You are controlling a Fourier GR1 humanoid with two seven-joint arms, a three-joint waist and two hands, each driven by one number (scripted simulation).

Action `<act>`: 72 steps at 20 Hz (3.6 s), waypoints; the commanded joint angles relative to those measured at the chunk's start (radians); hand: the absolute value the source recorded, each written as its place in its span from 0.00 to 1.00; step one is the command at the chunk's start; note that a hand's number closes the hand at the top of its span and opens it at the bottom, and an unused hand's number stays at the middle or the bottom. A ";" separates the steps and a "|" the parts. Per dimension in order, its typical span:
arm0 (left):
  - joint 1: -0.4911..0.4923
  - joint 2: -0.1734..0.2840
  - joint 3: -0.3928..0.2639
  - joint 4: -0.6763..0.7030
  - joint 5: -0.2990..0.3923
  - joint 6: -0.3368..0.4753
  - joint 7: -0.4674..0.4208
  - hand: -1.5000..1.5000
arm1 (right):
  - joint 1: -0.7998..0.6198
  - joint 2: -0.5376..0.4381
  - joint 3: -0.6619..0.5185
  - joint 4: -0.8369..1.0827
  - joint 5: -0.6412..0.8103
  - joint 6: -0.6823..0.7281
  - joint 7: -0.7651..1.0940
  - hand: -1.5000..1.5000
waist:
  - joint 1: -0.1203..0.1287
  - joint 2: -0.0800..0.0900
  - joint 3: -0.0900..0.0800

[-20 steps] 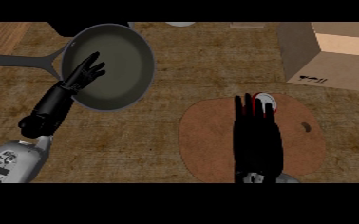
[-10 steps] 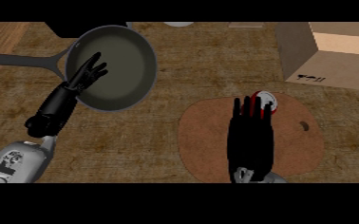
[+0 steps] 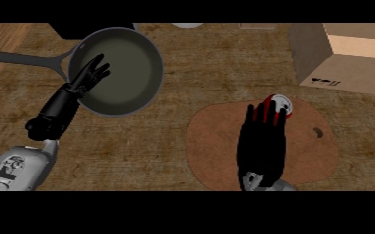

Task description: Pick the bell pepper from the cutting board and place it in the cardboard box

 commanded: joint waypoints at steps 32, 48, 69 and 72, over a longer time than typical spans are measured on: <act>0.009 -0.078 0.065 -0.029 -0.077 -0.093 0.010 0.50 | 0.027 -0.303 0.198 -0.250 -0.239 -0.156 -1.072 1.00 | 0.038 0.013 0.013; 0.064 -0.087 0.084 -0.044 -0.097 -0.066 -0.001 0.50 | 0.038 -0.627 -0.697 -0.095 -0.896 -0.327 -1.678 1.00 | -0.011 0.008 0.006; -0.051 -0.126 0.073 -0.013 -0.122 -0.129 0.046 0.50 | -0.582 -0.881 -0.614 0.972 -0.593 -0.308 -1.779 1.00 | 0.071 0.030 0.005; -0.062 -0.136 0.072 -0.028 -0.130 -0.120 0.060 0.50 | -0.636 -0.903 -0.577 1.106 -0.544 -0.278 -1.848 1.00 | 0.075 0.030 0.006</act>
